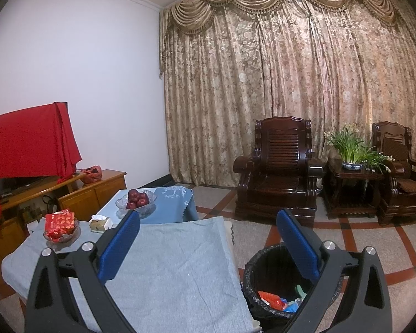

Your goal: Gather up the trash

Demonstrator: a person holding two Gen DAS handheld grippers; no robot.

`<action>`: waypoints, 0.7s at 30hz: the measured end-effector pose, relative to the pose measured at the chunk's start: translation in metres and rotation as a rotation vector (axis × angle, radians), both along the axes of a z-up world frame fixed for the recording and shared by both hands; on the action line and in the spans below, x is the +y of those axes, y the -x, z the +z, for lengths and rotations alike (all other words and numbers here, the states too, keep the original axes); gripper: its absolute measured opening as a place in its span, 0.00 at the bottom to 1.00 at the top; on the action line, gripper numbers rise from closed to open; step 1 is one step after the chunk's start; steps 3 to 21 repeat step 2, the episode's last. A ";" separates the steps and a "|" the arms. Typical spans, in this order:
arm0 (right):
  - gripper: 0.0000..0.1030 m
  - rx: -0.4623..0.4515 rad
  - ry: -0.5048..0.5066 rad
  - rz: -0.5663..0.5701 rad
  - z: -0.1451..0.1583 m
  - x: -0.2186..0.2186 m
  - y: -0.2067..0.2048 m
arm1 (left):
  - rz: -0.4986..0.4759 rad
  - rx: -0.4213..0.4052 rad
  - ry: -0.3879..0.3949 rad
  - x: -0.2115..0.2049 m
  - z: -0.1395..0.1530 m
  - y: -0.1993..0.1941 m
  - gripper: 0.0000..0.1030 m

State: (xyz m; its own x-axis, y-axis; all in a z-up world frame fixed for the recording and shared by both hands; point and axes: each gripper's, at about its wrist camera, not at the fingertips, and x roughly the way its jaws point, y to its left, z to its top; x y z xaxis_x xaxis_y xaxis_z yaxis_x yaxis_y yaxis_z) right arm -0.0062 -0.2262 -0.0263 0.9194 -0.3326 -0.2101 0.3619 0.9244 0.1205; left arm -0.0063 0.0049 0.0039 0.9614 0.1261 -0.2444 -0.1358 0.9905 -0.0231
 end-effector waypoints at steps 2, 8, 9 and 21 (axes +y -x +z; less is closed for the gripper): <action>0.94 -0.001 0.002 -0.001 -0.001 -0.001 0.000 | -0.005 0.003 0.000 -0.005 -0.003 0.001 0.95; 0.94 -0.001 0.002 -0.001 -0.001 -0.001 0.000 | -0.005 0.003 0.000 -0.005 -0.003 0.001 0.95; 0.94 -0.001 0.002 -0.001 -0.001 -0.001 0.000 | -0.005 0.003 0.000 -0.005 -0.003 0.001 0.95; 0.94 -0.001 0.002 -0.001 -0.001 -0.001 0.000 | -0.005 0.003 0.000 -0.005 -0.003 0.001 0.95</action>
